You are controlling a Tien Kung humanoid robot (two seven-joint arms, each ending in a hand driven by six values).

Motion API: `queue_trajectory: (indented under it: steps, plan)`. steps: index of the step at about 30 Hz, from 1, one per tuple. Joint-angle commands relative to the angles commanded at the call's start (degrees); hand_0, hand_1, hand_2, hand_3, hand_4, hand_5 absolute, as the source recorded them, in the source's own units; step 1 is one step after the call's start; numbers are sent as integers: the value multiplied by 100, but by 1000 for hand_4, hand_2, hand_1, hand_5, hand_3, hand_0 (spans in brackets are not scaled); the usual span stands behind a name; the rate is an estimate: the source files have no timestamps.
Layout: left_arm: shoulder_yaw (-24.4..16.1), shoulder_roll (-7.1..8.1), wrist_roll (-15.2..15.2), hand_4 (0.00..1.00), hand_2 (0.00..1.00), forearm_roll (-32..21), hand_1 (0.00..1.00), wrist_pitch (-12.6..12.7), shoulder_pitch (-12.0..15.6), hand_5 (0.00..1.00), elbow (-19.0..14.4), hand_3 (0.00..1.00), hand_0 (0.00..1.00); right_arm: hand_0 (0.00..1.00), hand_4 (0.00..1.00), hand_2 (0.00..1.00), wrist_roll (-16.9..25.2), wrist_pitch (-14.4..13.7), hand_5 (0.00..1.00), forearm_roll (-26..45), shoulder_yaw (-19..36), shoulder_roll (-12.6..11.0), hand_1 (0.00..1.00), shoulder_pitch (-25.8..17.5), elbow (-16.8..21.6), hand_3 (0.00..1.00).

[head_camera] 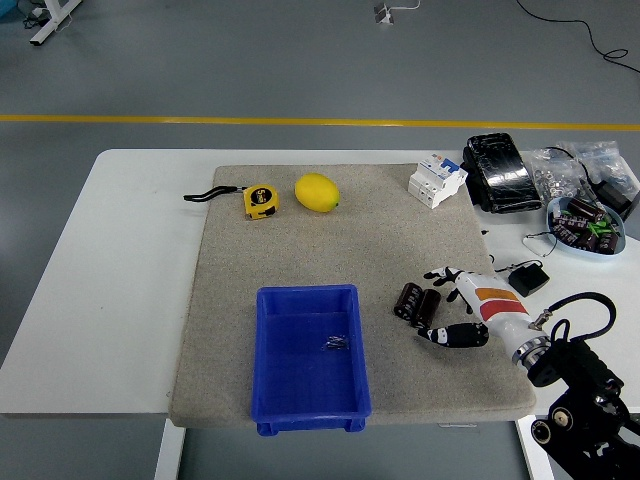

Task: Pick up the battery,place it into the box

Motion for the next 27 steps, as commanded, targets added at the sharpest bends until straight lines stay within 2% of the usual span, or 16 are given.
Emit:
queue_trajectory:
  steps: [15, 16, 21, 22, 27]
  plan:
    - [-2, 15, 8, 679, 759, 51, 704, -30, -23, 703, -8, 664, 742, 314, 998, 710, -24, 8, 339, 227, -209, 22, 513, 123, -165, 793]
    - [0, 16, 7, 679, 759, 50, 703, -30, -21, 703, -8, 663, 741, 296, 998, 664, -23, -12, 351, 250, -220, 24, 475, 124, -170, 789]
    - [-13, 21, 13, 679, 759, 69, 703, -38, -11, 703, -10, 663, 741, 296, 998, 664, 0, -158, 351, 424, -293, 25, 475, 153, -164, 789]
    - [-9, 22, 15, 679, 760, 66, 704, -38, -9, 702, -11, 663, 740, 234, 998, 585, 24, -174, 366, 519, -311, 24, 408, 156, -164, 755]
    - [143, 35, -2, 679, 760, -72, 704, 7, -9, 702, -22, 663, 740, 234, 998, 585, 45, -162, 366, 673, -382, -4, 408, 191, -194, 755]
